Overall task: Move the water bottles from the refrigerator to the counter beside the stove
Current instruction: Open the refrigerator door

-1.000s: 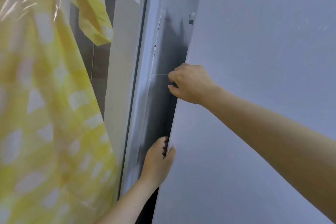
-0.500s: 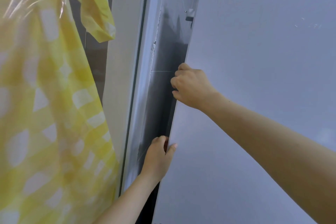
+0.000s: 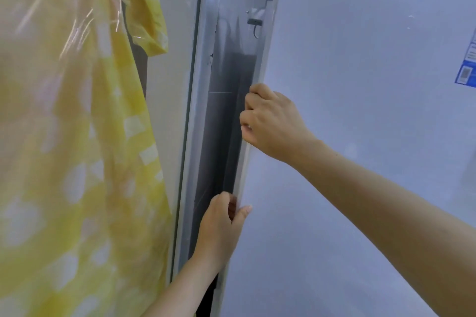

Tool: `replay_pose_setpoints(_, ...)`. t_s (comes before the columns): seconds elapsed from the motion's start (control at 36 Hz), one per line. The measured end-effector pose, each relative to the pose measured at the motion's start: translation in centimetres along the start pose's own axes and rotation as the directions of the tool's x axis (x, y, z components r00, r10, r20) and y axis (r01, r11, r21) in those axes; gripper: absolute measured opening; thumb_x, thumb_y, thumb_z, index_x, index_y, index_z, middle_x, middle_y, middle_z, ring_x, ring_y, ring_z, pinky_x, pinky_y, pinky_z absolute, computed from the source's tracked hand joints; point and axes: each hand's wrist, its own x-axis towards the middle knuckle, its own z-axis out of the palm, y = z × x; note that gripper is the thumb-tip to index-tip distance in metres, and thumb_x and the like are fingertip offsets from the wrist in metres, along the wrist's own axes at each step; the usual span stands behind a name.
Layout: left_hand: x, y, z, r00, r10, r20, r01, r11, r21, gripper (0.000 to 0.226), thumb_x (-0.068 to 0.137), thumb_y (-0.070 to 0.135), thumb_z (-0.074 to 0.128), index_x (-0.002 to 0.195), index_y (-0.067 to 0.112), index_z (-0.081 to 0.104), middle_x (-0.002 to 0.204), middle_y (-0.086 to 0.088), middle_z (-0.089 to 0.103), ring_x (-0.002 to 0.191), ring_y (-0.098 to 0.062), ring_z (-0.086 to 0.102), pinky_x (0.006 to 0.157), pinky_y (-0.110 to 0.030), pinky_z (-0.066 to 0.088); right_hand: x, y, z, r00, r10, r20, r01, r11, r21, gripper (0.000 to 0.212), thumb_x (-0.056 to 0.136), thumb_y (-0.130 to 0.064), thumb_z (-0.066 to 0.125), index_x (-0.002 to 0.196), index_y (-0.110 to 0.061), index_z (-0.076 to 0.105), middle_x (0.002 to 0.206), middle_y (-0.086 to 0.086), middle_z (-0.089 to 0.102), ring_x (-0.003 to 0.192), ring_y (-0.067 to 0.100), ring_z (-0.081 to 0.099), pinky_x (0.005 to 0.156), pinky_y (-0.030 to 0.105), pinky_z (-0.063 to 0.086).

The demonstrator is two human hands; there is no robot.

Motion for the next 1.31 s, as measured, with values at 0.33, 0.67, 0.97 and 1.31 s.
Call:
replay_pose_setpoints(0.33, -7.3, 4.4, -1.0, 1.0, 0.002, -0.012, -0.001, 0.999, 0.039, 0.028, 0.087, 0.044, 0.06, 0.081, 0.019, 0.051, 0.077, -0.002, 0.059, 0.07, -0.017, 0.057, 0.059, -0.019, 0.048, -4.5, -1.0, -6.7, 0.992, -0.006, -0.125, 0.011, 0.999, 0.043, 0.021, 0.079, -0.013, 0.057, 0.059, -0.012, 0.063, 0.074, 0.0, 0.061, 0.102, 0.025, 0.056, 0.056, 0.034, 0.047)
replay_pose_setpoints(0.67, -16.5, 11.4, -0.6, 0.999, -0.051, 0.009, 0.051, 0.995, 0.082, 0.03, 0.086, 0.044, 0.062, 0.076, 0.022, 0.045, 0.073, 0.004, 0.051, 0.064, -0.009, 0.046, 0.057, -0.017, 0.035, -11.5, -0.6, -15.5, 0.982, -0.029, -0.188, 0.046, 0.995, 0.084, 0.021, 0.081, -0.01, 0.058, 0.06, -0.01, 0.06, 0.077, 0.004, 0.06, 0.103, 0.029, 0.058, 0.058, 0.031, 0.034)
replay_pose_setpoints(0.97, -23.0, 16.8, 0.7, 0.996, -0.022, 0.09, 0.011, 0.993, 0.118, 0.031, 0.086, 0.044, 0.062, 0.074, 0.023, 0.042, 0.073, 0.006, 0.049, 0.064, -0.007, 0.044, 0.055, -0.017, 0.033, -17.8, 0.4, -22.1, 0.987, 0.053, -0.152, -0.033, 0.991, 0.131, 0.023, 0.081, -0.009, 0.053, 0.058, -0.01, 0.057, 0.082, 0.003, 0.059, 0.11, 0.023, 0.048, 0.059, 0.034, 0.042)
replay_pose_setpoints(1.31, -25.9, 19.8, 1.7, 0.937, 0.203, 0.283, -0.247, 0.96, 0.131, 0.025, 0.084, 0.045, 0.064, 0.092, 0.027, 0.049, 0.089, 0.014, 0.047, 0.08, -0.003, 0.046, 0.067, -0.009, 0.037, -23.3, 1.8, -27.2, 0.988, 0.145, -0.044, -0.136, 0.977, 0.162, 0.018, 0.082, -0.009, 0.053, 0.068, -0.01, 0.063, 0.09, 0.005, 0.057, 0.118, 0.025, 0.045, 0.071, 0.04, 0.049)
